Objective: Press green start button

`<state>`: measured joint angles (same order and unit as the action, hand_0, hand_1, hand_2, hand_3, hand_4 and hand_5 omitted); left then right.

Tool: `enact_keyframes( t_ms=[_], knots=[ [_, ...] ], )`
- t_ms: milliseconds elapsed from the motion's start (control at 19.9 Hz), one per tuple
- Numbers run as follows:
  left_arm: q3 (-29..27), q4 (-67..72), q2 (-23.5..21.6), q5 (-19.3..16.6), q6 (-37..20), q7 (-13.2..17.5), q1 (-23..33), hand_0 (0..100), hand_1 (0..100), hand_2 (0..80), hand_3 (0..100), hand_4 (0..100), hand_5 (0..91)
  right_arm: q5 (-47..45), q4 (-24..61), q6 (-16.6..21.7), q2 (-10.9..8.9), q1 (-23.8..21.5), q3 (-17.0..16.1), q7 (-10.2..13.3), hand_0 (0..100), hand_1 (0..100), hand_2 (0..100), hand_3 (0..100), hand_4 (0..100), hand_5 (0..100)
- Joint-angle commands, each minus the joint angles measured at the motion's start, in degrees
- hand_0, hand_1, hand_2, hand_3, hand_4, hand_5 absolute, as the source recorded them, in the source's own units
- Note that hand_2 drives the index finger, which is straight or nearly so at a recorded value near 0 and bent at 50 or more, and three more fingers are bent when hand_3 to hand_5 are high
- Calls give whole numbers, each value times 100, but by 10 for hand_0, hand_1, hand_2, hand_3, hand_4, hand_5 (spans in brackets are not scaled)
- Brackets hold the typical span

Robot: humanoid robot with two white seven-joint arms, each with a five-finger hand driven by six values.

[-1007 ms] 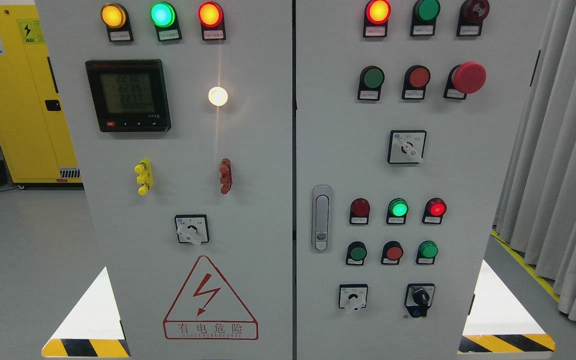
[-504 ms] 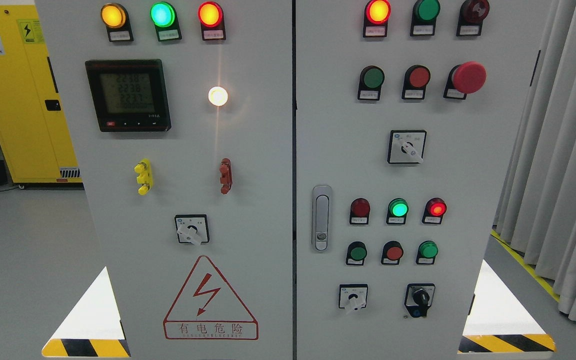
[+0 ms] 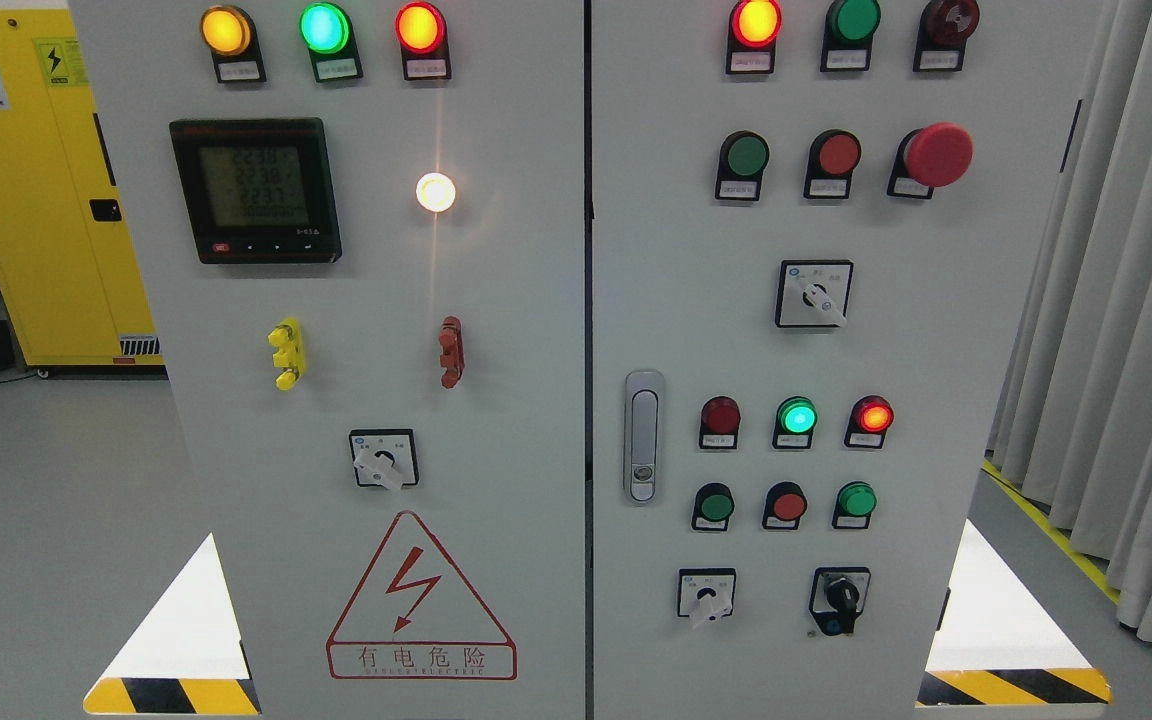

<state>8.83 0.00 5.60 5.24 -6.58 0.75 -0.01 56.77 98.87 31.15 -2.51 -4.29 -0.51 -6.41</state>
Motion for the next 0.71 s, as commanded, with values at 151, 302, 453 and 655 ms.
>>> enact_keyframes(
  t_ms=[151,302,453,655],
  knots=[
    [4,-150,47,-6,-2,4,-184,120,556,0,0,0,0,44,1337,-30,5,762,-213,-79,270,617,0,626,618,649],
    [4,-150,38,3,-2,4,-184,120,556,0,0,0,0,53,1328,-47,5,912,-239,-377,269,618,0,629,621,651],
    [4,-150,38,3,-2,4,-184,120,556,0,0,0,0,62,1293,-56,5,1078,-221,-431,269,618,0,633,621,651],
    [4,-150,38,-6,-2,4,-184,120,556,0,0,0,0,106,1004,-135,5,1377,-213,-571,267,617,0,637,624,650]
  ],
)
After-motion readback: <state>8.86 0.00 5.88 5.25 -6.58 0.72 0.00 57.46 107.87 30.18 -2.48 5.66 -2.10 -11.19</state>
